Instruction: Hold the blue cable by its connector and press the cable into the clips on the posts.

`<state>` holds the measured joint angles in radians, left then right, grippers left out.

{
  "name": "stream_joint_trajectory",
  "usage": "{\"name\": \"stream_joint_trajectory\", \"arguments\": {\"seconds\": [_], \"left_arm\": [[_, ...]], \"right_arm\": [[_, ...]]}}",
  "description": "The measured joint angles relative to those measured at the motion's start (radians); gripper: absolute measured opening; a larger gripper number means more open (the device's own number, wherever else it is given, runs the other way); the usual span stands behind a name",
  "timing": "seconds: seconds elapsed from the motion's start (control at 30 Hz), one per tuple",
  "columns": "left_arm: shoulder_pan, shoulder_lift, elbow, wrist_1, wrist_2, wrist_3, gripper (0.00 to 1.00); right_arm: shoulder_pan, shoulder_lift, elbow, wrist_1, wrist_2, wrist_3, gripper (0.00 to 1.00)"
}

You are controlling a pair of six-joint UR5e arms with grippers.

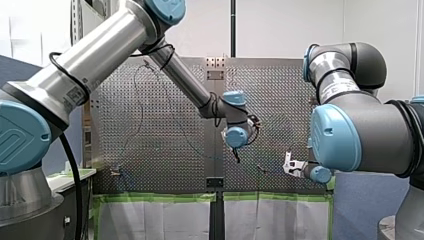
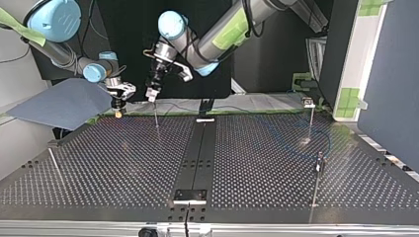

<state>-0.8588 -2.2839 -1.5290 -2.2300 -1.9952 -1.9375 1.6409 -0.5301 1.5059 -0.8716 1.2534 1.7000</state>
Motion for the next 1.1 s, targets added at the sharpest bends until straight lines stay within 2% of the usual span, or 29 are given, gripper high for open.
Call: {"name": "stream_joint_trajectory", "arguments": {"seconds": [0.23, 0.37, 0.6, 0.83, 0.93, 1.1], "left_arm": [[0.008, 0.075, -0.075, 0.075, -0.05, -0.061, 1.0], [0.012, 0.106, -0.106, 0.106, -0.067, -0.072, 1.0], [0.022, 0.169, -0.169, 0.163, -0.043, -0.039, 1.0], [0.05, 0.242, -0.242, 0.232, -0.02, -0.042, 1.0], [0.076, 0.274, -0.274, 0.23, -0.013, -0.023, 1.0], [0.127, 0.327, -0.327, 0.187, -0.001, 0.025, 1.0]], "right_arm": [[0.003, 0.0, 0.0, 0.001, 0.0, 0.0, 0.0], [0.004, 0.0, 0.0, 0.001, -0.004, -0.001, 0.0], [0.011, 0.0, 0.0, 0.002, -0.006, -0.002, 0.0], [0.015, 0.0, 0.0, 0.004, -0.009, -0.003, 0.0], [0.016, 0.0, 0.0, 0.004, -0.009, -0.003, 0.0], [0.016, 0.0, 0.0, 0.002, -0.009, -0.003, 0.0]]}}
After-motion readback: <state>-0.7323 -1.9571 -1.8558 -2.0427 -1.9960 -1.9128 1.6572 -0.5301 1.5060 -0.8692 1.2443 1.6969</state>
